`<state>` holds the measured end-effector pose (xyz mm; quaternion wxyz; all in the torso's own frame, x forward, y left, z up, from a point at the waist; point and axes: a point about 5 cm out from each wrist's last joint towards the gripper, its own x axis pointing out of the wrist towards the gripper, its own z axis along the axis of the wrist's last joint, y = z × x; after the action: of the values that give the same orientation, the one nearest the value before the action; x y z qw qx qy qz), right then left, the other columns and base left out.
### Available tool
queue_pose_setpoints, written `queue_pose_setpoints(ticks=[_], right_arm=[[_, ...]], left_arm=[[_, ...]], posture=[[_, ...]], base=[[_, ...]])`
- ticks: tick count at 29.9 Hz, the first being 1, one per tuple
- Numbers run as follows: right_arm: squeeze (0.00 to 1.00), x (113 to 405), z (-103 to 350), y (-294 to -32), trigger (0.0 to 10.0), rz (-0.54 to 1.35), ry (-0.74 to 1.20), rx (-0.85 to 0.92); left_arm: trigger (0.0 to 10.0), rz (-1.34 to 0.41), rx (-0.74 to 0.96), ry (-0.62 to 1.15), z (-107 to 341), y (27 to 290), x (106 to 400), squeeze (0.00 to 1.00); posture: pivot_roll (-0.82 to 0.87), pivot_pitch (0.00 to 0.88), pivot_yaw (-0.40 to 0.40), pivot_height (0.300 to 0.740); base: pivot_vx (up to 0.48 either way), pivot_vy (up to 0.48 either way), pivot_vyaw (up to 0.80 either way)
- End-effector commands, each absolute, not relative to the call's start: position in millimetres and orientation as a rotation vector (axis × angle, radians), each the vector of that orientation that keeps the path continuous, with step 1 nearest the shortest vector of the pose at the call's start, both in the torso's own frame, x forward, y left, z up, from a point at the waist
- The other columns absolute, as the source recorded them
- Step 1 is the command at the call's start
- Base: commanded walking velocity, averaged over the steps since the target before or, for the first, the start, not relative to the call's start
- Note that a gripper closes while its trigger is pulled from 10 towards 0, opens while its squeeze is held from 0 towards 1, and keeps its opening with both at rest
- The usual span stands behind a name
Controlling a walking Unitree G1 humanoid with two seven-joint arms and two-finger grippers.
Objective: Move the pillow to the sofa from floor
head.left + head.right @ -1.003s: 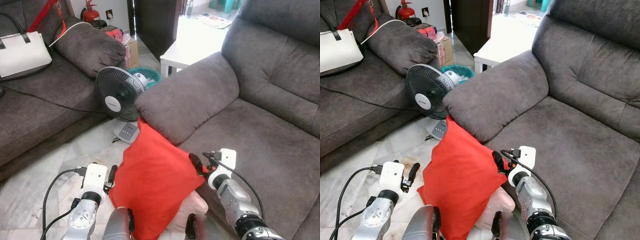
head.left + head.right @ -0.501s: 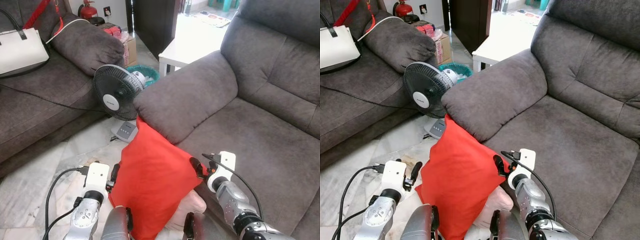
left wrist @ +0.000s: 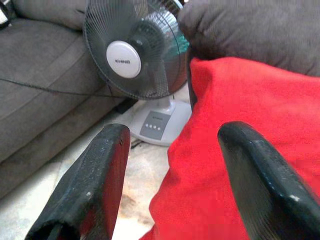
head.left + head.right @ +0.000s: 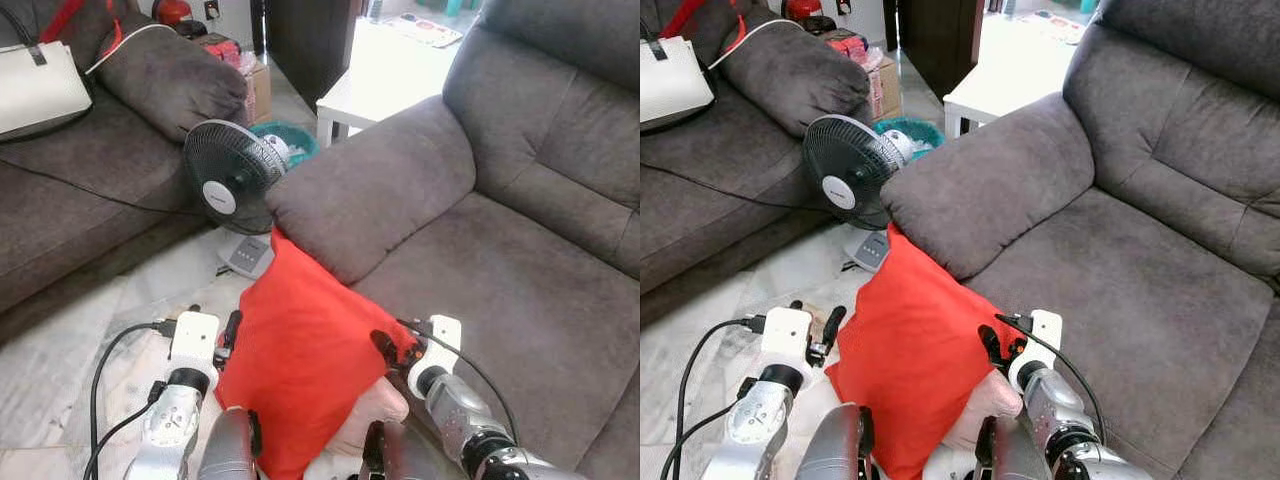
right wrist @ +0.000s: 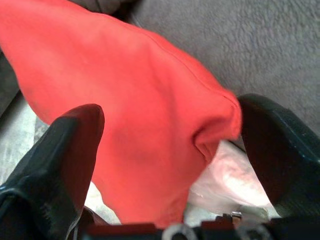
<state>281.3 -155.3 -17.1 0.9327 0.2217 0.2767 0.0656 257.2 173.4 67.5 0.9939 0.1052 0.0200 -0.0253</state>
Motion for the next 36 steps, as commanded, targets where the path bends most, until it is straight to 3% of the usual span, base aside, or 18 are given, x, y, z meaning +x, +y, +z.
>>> queue_pose_setpoints(ticks=[1, 15, 23, 36], right_arm=[[0.0, 279.7, -18.6, -160.7, 10.0, 0.106, 0.569, 0.455], [0.0, 286.4, -12.6, -150.8, 10.0, 0.11, 0.523, 0.486], [0.0, 290.9, -7.0, -158.6, 10.0, 0.048, 0.461, 0.481], [0.0, 295.8, -1.6, -144.9, 10.0, 0.091, 0.426, 0.499]], left_arm=[[10.0, -0.054, 0.208, 0.022, 74.6, 173.1, 258.7, 0.0], [10.0, -0.055, 0.19, -0.099, 118.5, 166.8, 256.6, 0.0], [10.0, -0.128, 0.212, -0.231, 157.5, 142.7, 253.6, 0.0], [10.0, -0.193, 0.161, -0.254, 181.1, 121.0, 241.6, 0.0]], posture=[[0.27, 0.139, -0.095, 0.625], [0.33, 0.207, -0.105, 0.625], [0.34, 0.237, -0.1, 0.625], [0.38, 0.285, -0.082, 0.625]], base=[[0.0, 0.0, 0.0], [0.0, 0.0, 0.0], [0.0, 0.0, 0.0], [0.0, 0.0, 0.0]])
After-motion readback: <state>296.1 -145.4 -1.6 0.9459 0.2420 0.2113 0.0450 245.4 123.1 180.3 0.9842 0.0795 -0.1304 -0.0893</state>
